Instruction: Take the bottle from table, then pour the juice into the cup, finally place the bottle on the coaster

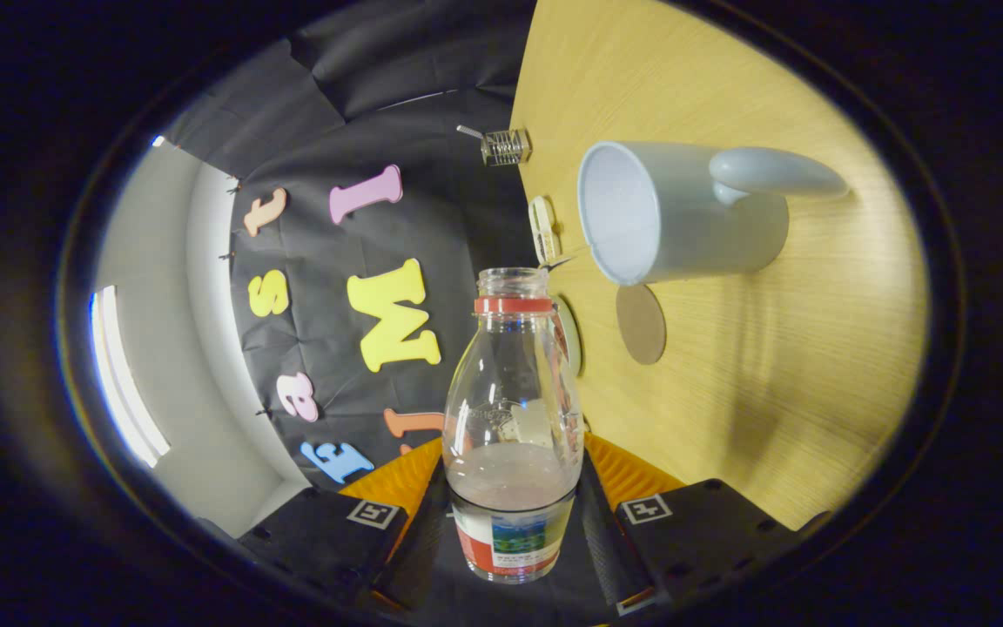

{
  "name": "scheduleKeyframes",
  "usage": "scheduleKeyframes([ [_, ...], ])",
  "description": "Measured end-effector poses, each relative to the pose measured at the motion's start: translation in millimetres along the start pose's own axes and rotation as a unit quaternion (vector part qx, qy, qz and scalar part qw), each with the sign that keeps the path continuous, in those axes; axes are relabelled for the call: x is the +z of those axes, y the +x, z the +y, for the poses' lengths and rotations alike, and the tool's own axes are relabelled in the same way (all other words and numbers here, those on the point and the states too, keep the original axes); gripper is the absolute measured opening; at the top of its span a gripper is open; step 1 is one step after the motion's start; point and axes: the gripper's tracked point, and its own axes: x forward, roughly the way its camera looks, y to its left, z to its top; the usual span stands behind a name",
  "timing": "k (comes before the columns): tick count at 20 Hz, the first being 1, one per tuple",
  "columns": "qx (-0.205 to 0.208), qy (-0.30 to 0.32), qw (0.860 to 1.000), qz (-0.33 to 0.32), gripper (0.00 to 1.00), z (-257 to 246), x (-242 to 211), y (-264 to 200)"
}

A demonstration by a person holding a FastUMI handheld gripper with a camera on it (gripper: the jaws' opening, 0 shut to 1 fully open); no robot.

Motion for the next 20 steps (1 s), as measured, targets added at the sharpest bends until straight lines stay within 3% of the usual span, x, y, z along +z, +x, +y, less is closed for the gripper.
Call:
scheduleKeyframes([
  [20, 0.037, 0.072, 0.997, -0.014, 0.78, 46, 2, -5],
])
